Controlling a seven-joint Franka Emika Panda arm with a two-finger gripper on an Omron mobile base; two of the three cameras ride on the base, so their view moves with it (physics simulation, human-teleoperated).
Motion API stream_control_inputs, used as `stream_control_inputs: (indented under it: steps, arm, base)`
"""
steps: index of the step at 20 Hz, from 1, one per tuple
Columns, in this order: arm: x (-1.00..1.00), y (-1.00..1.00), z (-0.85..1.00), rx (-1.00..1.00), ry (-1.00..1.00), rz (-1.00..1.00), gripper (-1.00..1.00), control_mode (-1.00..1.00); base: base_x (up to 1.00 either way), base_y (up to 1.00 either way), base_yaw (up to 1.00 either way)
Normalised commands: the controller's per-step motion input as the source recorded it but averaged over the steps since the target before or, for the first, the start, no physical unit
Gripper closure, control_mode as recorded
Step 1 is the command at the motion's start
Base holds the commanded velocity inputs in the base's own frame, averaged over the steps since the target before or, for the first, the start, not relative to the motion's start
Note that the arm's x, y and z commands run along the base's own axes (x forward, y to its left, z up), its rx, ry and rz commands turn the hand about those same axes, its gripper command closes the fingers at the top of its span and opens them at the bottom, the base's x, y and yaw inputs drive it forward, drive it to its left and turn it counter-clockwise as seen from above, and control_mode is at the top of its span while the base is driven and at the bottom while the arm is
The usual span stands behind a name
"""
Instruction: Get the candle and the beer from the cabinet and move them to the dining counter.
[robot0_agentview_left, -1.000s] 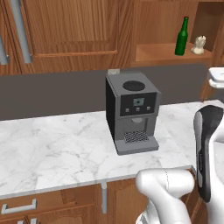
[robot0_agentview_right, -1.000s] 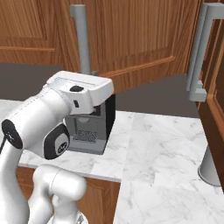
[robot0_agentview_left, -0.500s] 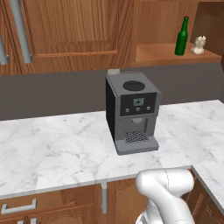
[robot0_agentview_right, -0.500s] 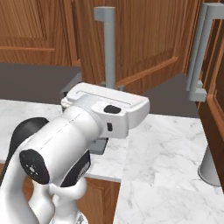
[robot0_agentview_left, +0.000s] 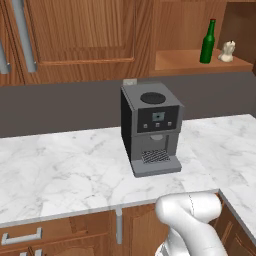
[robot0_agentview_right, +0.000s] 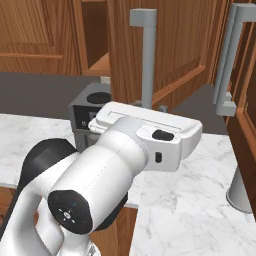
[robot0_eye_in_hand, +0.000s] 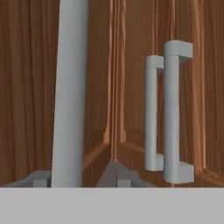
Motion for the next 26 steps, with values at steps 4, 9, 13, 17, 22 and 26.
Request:
stream_control_inputs:
  steps: [4,9,13,17,22,26]
  arm:
    - [0.00,0.00,0.00,0.00,0.00,0.00,-1.00,-1.00]
    - [-0.32,0.00,0.00,0.00,0.00,0.00,-1.00,-1.00]
    - [-0.77,0.14,0.00,0.00,0.00,0.00,-1.00,-1.00]
    - [-0.83,0.54,0.00,-0.03,-0.02,0.00,-1.00,-1.00]
    - [-0.18,0.99,0.00,-0.07,-0.02,0.00,-1.00,-1.00]
    - [-0.01,0.99,0.00,-0.03,0.00,-0.04,-1.00,-1.00]
  base:
    - [0.00,0.00,0.00]
    - [0.00,0.00,0.00]
    - [0.00,0.00,0.00]
    - [0.00,0.00,0.00]
    - [0.00,0.00,0.00]
    - [0.00,0.00,0.00]
